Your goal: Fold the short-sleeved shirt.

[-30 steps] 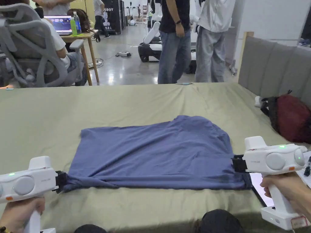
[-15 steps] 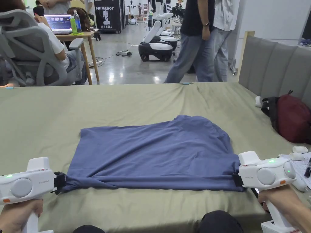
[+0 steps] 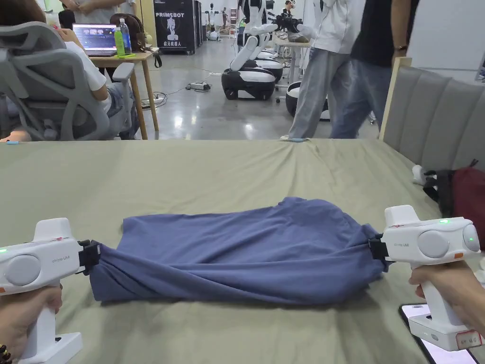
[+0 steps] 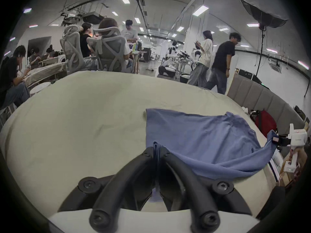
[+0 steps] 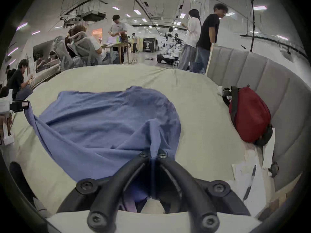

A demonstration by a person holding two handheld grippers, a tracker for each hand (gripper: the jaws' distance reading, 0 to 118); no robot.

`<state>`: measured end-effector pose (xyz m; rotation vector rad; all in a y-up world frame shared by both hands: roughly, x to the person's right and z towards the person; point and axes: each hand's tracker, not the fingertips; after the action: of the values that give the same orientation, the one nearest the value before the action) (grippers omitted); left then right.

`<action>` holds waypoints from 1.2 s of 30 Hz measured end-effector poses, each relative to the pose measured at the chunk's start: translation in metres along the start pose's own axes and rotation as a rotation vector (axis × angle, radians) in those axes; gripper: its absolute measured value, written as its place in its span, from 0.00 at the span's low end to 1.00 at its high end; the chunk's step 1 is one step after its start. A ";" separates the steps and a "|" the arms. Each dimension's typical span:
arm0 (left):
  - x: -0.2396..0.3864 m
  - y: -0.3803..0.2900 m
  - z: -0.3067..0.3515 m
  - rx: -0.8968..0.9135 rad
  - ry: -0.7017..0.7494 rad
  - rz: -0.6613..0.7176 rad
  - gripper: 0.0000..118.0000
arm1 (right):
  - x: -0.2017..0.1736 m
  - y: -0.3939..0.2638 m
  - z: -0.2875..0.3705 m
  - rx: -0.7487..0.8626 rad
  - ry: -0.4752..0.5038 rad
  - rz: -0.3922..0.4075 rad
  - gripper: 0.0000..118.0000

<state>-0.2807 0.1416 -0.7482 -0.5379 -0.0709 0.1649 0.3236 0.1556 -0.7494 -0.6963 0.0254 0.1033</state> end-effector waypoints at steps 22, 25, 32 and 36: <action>0.000 0.009 -0.145 -0.144 0.087 -0.023 0.10 | -0.012 0.032 -0.164 -0.080 -0.062 -0.058 0.14; 0.002 0.013 -0.129 -0.126 0.045 -0.011 0.87 | -0.013 0.036 -0.144 -0.050 -0.040 -0.070 0.94; 0.014 0.009 -0.055 -0.040 0.047 -0.005 0.72 | -0.014 0.030 -0.078 0.012 -0.083 -0.059 0.60; 0.016 -0.003 -0.026 -0.043 0.078 -0.048 0.01 | -0.023 0.018 -0.041 0.031 -0.092 -0.113 0.00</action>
<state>-0.2618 0.1284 -0.7682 -0.5843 -0.0112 0.0959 0.2989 0.1407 -0.7908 -0.6595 -0.1002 0.0259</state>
